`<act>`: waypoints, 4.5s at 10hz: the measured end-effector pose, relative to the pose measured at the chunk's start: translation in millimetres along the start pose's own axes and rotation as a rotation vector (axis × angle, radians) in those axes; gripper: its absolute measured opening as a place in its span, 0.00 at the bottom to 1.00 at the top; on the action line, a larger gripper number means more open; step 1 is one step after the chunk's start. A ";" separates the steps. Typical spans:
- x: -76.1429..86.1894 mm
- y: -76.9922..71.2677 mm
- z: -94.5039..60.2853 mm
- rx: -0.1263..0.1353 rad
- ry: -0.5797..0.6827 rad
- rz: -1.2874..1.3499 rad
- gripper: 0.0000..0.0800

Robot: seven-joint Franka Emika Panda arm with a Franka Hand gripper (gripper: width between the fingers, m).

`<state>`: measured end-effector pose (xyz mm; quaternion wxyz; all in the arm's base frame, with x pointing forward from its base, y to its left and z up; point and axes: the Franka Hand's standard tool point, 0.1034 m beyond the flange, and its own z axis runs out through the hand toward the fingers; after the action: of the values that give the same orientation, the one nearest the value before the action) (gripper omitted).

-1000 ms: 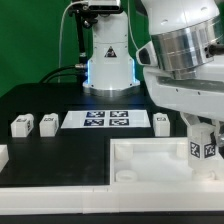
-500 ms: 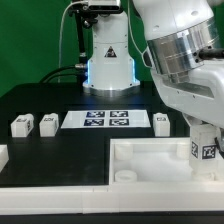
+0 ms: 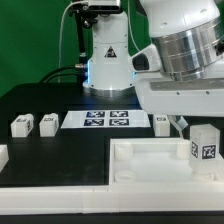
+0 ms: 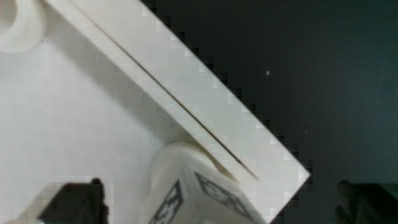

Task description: Assemble one leg

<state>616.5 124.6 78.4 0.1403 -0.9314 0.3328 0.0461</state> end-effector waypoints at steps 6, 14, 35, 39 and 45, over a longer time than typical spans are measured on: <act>13.5 2.4 -2.9 -0.073 0.072 -0.744 0.81; 16.7 5.0 -1.2 -0.022 0.084 -0.005 0.38; 4.9 -3.1 4.3 -0.139 0.067 -0.797 0.47; 13.5 4.2 1.4 -0.108 0.090 -0.375 0.37; 8.5 0.4 6.2 0.041 0.052 0.668 0.37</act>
Offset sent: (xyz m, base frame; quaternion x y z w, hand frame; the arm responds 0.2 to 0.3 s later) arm 0.0065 -0.0092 -0.0010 -0.0137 0.0702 -0.2725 0.9595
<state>622.8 120.9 70.9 0.1275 -0.7687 0.6240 0.0591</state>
